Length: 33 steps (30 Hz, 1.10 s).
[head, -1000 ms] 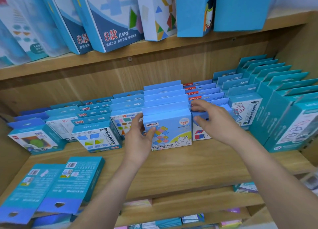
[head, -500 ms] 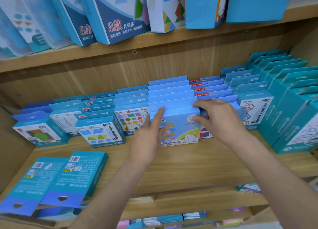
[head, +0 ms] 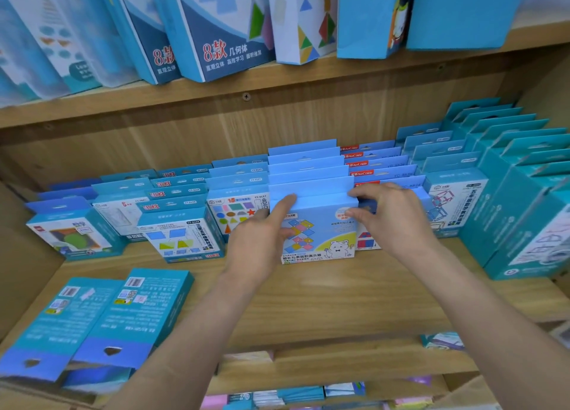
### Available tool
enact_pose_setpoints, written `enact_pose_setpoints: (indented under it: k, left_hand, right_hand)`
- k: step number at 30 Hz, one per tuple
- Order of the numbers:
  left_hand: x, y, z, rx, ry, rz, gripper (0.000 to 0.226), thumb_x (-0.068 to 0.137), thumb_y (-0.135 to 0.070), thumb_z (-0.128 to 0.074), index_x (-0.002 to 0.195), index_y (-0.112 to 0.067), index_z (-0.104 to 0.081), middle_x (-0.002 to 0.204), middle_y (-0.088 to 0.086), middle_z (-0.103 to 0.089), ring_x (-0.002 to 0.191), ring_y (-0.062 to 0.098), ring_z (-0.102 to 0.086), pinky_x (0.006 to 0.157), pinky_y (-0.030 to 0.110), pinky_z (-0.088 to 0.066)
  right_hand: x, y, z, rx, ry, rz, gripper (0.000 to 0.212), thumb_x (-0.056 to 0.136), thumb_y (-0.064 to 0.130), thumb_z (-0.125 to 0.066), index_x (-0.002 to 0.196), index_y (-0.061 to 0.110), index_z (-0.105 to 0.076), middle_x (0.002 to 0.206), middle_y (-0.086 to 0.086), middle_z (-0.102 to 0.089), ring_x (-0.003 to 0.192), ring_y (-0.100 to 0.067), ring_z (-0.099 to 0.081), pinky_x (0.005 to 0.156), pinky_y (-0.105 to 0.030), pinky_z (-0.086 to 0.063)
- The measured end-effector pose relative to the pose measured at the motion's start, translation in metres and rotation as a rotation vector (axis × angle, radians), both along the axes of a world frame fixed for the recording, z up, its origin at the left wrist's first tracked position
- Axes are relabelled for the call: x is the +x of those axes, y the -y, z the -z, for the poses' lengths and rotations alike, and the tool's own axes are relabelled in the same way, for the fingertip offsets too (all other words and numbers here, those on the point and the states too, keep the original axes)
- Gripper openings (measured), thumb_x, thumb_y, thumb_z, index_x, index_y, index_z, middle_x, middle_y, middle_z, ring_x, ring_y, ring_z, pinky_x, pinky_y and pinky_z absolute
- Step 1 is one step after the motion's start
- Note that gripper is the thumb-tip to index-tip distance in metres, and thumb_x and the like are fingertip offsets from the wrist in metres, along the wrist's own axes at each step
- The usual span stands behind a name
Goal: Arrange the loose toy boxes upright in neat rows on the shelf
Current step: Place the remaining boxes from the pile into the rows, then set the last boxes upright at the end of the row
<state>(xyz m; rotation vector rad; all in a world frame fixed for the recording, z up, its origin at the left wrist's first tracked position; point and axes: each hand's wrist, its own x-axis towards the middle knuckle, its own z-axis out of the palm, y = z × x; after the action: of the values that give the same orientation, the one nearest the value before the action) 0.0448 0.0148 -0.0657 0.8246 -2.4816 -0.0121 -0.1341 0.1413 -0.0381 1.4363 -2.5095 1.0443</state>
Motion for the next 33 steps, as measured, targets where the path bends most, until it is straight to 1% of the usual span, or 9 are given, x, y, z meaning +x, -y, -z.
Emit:
enact_pose_setpoints:
  k: [5,8,14,18,21,24,26,29,33]
  left_hand:
    - [0.007,-0.007,-0.005,0.104,-0.031,-0.132,0.058,0.086,-0.045,-0.062,0.136,-0.032,-0.037,0.101,0.002,-0.065,0.089,0.024,-0.062,0.061,0.032,-0.045]
    - [0.012,-0.007,-0.004,0.121,-0.073,-0.123,0.054,0.087,-0.041,-0.062,0.135,-0.032,-0.039,0.109,0.002,-0.064,0.098,0.023,-0.058,0.066,0.033,-0.047]
    - [0.031,-0.011,-0.002,0.237,-0.125,-0.078,0.062,0.087,-0.032,-0.063,0.139,-0.038,-0.029,0.116,0.001,-0.061,0.108,0.022,-0.055,0.076,0.036,-0.051]
    - [0.071,-0.027,-0.005,0.255,-0.248,-0.077,0.043,0.088,-0.026,-0.062,0.130,-0.030,-0.052,0.112,-0.003,-0.066,0.101,0.015,-0.059,0.082,0.033,-0.051]
    - [0.107,-0.041,-0.007,0.276,-0.314,-0.128,0.018,0.087,-0.023,-0.065,0.105,-0.023,-0.070,0.094,-0.006,-0.071,0.083,0.014,-0.064,0.076,0.034,-0.053]
    - [0.147,-0.050,-0.007,0.363,-0.324,-0.173,0.012,0.089,-0.023,-0.064,0.095,-0.020,-0.073,0.081,-0.008,-0.072,0.075,0.010,-0.066,0.073,0.027,-0.051]
    - [0.177,-0.050,-0.001,0.401,-0.311,-0.189,0.010,0.089,-0.022,-0.063,0.094,-0.021,-0.072,0.077,-0.012,-0.070,0.073,0.003,-0.063,0.070,0.019,-0.049]
    - [0.224,-0.039,0.014,0.321,-0.215,-0.193,0.015,0.083,-0.015,-0.065,0.095,-0.022,-0.072,0.092,-0.011,-0.070,0.085,0.005,-0.062,0.077,0.021,-0.050]
    - [0.278,-0.010,0.036,0.274,0.078,-0.198,0.052,0.075,-0.014,-0.073,0.124,-0.025,-0.060,0.132,-0.005,-0.055,0.124,0.016,-0.049,0.099,0.029,-0.043]
  right_hand:
    - [0.008,-0.002,0.003,-0.016,-0.153,-0.011,0.035,0.079,0.026,-0.073,0.111,0.014,-0.067,0.106,-0.005,-0.067,0.117,-0.024,-0.047,0.091,-0.043,-0.042]
    - [0.014,-0.005,0.004,0.027,-0.278,0.021,0.034,0.082,0.028,-0.070,0.113,0.015,-0.065,0.111,-0.002,-0.063,0.120,-0.026,-0.043,0.086,-0.043,-0.038]
    - [0.024,-0.016,0.008,0.030,-0.227,0.022,0.047,0.079,0.018,-0.068,0.125,0.016,-0.055,0.126,-0.008,-0.053,0.123,-0.033,-0.039,0.088,-0.050,-0.044]
    - [0.041,-0.024,0.000,-0.145,-0.175,-0.050,0.040,0.083,0.015,-0.065,0.122,0.016,-0.056,0.122,-0.007,-0.057,0.113,-0.033,-0.048,0.091,-0.043,-0.041]
    - [0.069,-0.026,-0.009,-0.224,0.040,-0.110,0.028,0.085,0.013,-0.063,0.112,0.021,-0.062,0.110,0.004,-0.061,0.103,-0.017,-0.055,0.086,-0.028,-0.042]
    - [0.104,-0.022,-0.017,-0.278,0.457,-0.234,0.016,0.085,0.009,-0.065,0.090,0.024,-0.067,0.093,0.012,-0.068,0.082,0.003,-0.060,0.069,-0.011,-0.046]
    - [0.126,-0.016,-0.016,-0.281,0.662,-0.330,0.015,0.084,0.003,-0.064,0.087,0.017,-0.069,0.090,0.002,-0.072,0.077,-0.004,-0.063,0.066,-0.008,-0.045]
    - [0.164,-0.005,-0.009,-0.210,0.754,-0.428,0.020,0.084,0.002,-0.065,0.083,0.021,-0.069,0.086,-0.001,-0.072,0.079,-0.015,-0.065,0.068,-0.012,-0.047]
    - [0.216,0.013,0.006,-0.061,0.733,-0.463,0.020,0.083,0.005,-0.066,0.083,0.025,-0.069,0.088,0.007,-0.072,0.082,-0.014,-0.064,0.079,-0.022,-0.051]
